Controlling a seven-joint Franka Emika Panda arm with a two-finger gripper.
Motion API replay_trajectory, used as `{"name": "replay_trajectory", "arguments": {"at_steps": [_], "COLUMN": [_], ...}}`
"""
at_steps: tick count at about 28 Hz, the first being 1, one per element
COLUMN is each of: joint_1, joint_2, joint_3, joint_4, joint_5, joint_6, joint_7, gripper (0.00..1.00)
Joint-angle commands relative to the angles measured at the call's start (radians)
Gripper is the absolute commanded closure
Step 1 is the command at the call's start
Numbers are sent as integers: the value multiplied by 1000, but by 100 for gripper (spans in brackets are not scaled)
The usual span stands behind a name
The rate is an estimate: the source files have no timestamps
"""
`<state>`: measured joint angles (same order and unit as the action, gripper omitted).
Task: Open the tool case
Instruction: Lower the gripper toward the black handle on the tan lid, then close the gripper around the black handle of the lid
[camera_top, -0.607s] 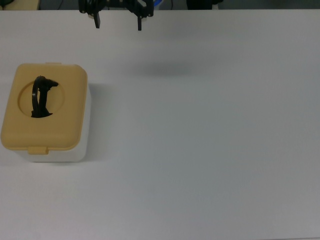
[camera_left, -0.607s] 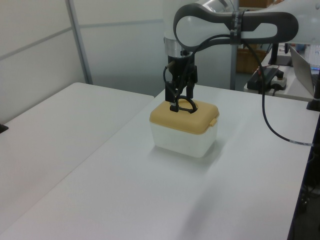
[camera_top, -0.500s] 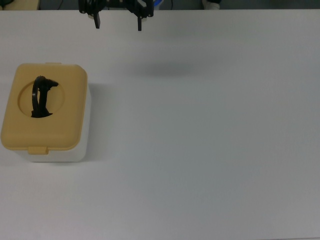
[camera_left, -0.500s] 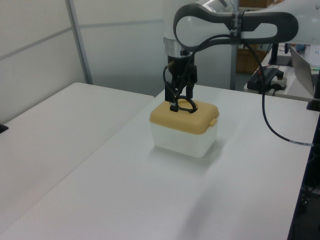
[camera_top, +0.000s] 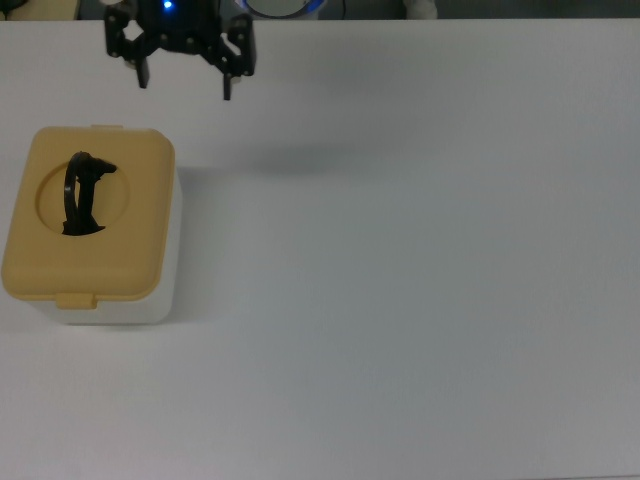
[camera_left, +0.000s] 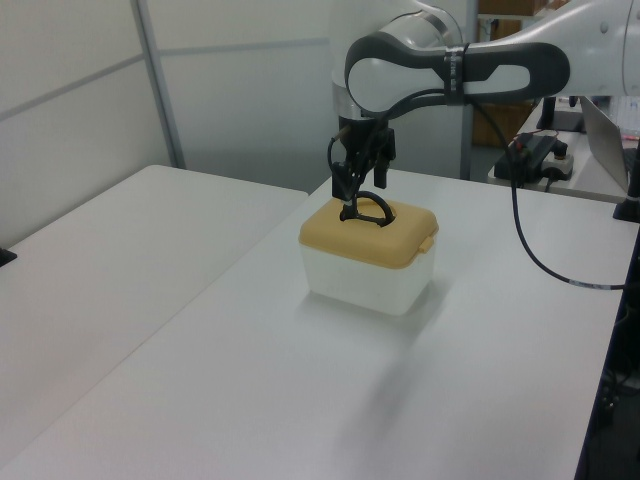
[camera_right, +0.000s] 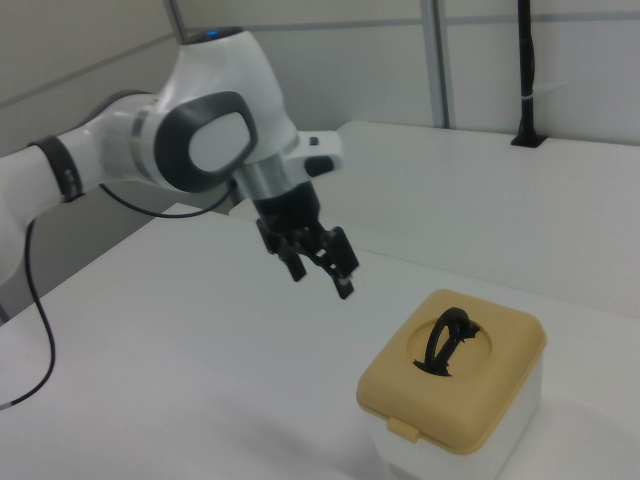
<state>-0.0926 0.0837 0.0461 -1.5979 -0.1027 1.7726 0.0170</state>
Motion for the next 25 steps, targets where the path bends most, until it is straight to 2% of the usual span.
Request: {"name": "replay_trajectory", "arguments": {"at_steps": [1,5,8,12,18,25], "joint_1": [-57,-99,-134,-147,-159,-167], "joint_2": [33,44,77,109,159,176], "joint_3": [-2,-2,0,-2,-2,0], "joint_4": [29,38,42,42,42,36], "joint_5": [-9,-8,-5,-8,-8,0], "joint_6": [8,10,30,154,185,284], "joint_7": [-72,-150,-215,-218,-219,-219], "gripper": [0,0,0,0,0,0]}}
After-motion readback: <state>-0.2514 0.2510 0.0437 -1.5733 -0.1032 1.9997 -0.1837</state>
